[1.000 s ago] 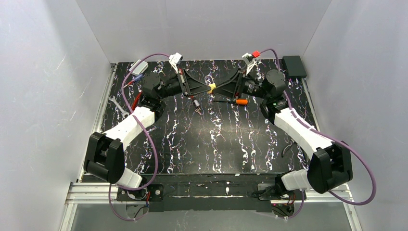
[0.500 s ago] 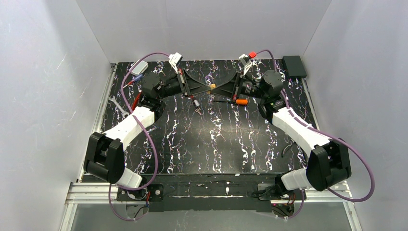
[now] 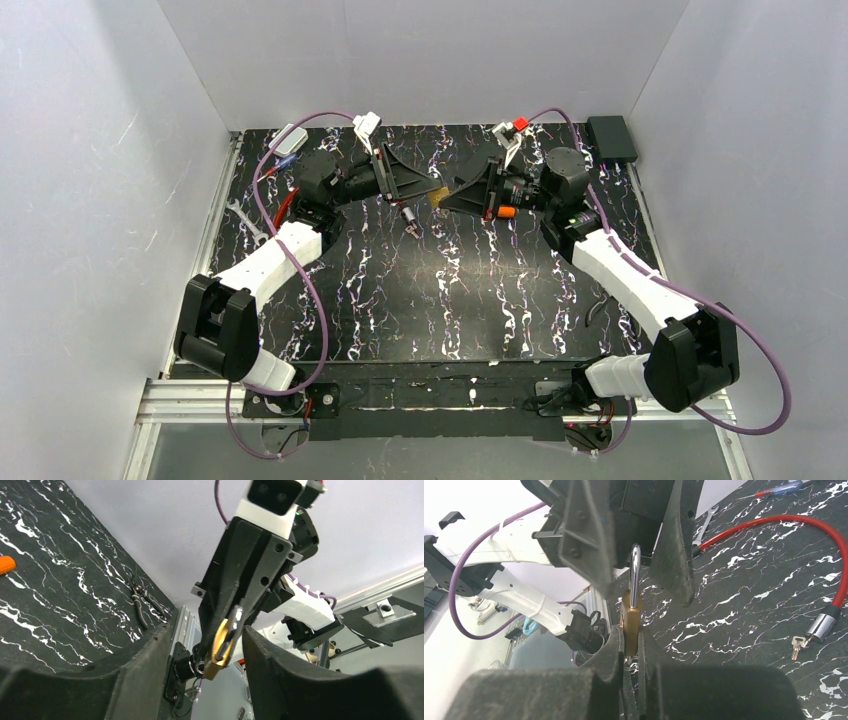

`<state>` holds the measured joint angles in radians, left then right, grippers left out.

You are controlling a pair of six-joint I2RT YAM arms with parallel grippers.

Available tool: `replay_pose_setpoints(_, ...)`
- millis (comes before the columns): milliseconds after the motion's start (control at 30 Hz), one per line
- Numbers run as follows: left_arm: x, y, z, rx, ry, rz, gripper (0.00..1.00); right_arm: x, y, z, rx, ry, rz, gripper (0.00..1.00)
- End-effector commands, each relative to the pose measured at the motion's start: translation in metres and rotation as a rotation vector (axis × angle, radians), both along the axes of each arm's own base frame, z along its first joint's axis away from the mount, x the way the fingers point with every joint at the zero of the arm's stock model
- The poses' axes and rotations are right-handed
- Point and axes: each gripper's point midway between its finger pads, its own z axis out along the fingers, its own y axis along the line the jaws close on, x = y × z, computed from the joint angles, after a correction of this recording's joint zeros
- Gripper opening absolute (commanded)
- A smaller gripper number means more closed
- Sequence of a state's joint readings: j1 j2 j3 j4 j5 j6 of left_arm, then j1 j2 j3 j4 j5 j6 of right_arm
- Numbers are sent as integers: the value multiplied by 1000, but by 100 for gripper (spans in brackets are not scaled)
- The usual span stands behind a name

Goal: Unlock with the key

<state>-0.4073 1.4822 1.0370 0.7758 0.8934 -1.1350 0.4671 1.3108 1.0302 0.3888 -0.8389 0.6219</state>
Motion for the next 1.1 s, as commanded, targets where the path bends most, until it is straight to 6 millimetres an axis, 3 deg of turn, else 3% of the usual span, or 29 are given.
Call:
replay_pose_setpoints(0,3,5,13,12,-58,44,44,-9,-3,11,8,-66,10,1)
replay_pose_setpoints(200,5,5,12,20,-52,53,32,-10,-2,9,3,-57,22,1)
replay_pose_setpoints(467,6,5,8,30,-48,55,35,-20,5,19,55,-64,81,1)
replay_pose_setpoints(767,8,4,5,40,-43,55,36,-44,43,6,67,-36,177,1)
replay_pose_setpoints(1067,6,4,6,44,-55,45,36,-25,46,5,77,-39,71,1)
